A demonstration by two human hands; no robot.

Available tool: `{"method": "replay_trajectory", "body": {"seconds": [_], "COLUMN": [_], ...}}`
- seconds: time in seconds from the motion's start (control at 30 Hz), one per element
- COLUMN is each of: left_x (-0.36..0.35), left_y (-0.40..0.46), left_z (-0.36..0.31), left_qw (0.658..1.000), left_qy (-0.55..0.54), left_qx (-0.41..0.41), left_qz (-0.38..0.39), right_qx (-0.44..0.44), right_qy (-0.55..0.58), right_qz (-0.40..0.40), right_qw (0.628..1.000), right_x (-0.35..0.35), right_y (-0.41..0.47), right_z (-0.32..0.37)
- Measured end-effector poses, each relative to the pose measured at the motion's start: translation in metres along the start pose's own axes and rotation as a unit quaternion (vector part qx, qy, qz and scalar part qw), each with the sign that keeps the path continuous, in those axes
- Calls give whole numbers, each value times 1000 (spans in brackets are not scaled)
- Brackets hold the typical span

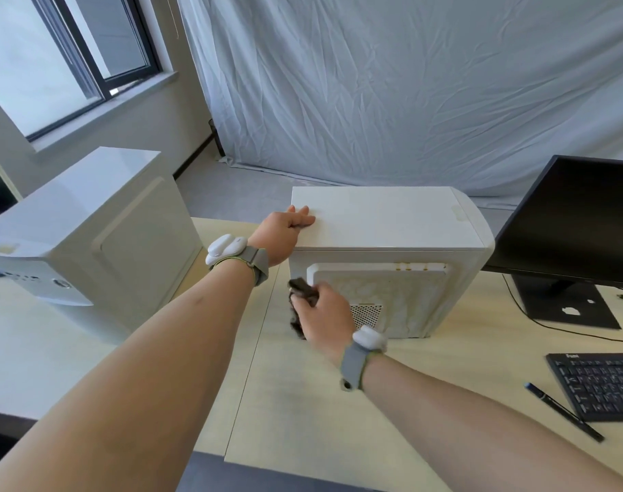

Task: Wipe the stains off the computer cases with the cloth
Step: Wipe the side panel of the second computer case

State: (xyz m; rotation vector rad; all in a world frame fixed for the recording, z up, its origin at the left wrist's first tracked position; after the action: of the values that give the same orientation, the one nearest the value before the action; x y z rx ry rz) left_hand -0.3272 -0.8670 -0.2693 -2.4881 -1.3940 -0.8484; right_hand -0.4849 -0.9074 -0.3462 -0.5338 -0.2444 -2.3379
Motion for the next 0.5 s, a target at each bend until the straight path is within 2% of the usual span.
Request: {"method": "replay_trajectory", "body": {"seconds": [0.03,0.07,0.1,0.13,0.2,0.27,0.4,0.5], "left_x": [-1,0,1,-2,0,-2,-2,-1], "left_y": [0,0,0,0,1,1,1,2], "left_z": [-1,0,0,-1,1,-1,-1,-2], "left_qw": [1000,1000,1000,1000,1000,1000,1000,1000], "left_qy": [-1,-1,1,0,2,1,12,12], "left_qx": [-1,-1,-1,-1,0,2,-1,-3], "left_qz": [0,1,1,2,1,2,7,6], "right_qx": [-201,-360,-444,-470,-459,-440,-391,-346], "right_qy": [126,231,304,347,391,401,362,364], "right_qz": [7,28,44,34,-12,-32,-43,-44], "right_qw": [971,903,842,811,798,803,846,864], "right_x": [-8,-21,-27,-29,-38,-43,-39,-25], "right_y": [-1,-2,-2,0,3,8,20,25], "right_z": [-2,-6,-7,-10,-9,-9,9,36]}}
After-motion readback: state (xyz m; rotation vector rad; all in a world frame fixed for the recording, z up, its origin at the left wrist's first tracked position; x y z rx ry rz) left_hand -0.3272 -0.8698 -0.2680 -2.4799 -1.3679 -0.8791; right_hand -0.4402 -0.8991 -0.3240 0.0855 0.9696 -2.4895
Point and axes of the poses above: each hand's wrist, its own y-axis towards the middle knuckle, its own x-axis out of the back of the hand, z = x × y, the point moved 2 cm from there along y, towards the middle knuckle, and after that the axes turned 13 degrees about -z, right-handed, at the moved point
